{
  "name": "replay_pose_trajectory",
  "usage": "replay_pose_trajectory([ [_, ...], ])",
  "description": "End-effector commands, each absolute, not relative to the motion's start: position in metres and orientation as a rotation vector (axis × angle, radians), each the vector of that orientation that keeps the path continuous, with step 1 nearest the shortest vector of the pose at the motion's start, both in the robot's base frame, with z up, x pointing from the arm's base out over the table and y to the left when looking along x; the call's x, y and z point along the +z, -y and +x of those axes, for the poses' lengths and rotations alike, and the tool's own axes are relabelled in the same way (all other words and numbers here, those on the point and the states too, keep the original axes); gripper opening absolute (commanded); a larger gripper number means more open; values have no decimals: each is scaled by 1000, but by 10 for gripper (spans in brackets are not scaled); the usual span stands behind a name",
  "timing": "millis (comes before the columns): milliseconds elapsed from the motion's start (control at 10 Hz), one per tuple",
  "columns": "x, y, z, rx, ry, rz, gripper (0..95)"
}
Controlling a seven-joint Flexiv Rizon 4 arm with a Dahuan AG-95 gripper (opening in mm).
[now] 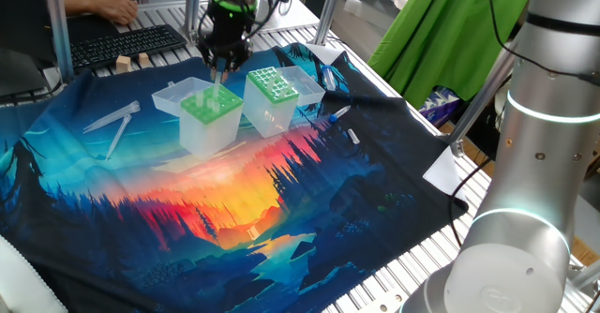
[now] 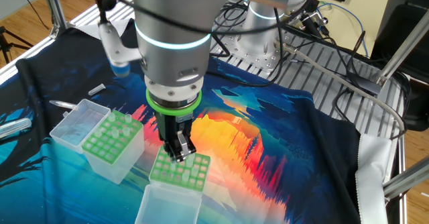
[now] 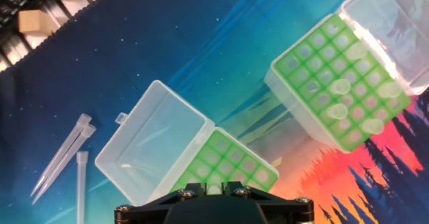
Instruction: Transfer all large pipette tips from one holder to another
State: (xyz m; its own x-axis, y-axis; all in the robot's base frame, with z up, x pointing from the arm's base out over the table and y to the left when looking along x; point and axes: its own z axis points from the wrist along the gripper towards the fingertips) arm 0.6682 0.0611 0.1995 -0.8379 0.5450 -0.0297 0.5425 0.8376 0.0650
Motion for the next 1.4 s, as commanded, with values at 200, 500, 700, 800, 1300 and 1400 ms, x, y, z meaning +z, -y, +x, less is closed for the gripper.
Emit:
replay_pose_trajectory([
  [200,219,-60,675,67,-2966,856,0],
  [500,237,-54,677,63,-2977,831,0],
  [700,243,-49,675,63,-2981,819,0],
  [800,245,-48,673,63,-2981,816,0],
  [1300,265,-46,672,61,-2988,802,0],
  [1400,269,-47,672,63,-2992,804,0],
])
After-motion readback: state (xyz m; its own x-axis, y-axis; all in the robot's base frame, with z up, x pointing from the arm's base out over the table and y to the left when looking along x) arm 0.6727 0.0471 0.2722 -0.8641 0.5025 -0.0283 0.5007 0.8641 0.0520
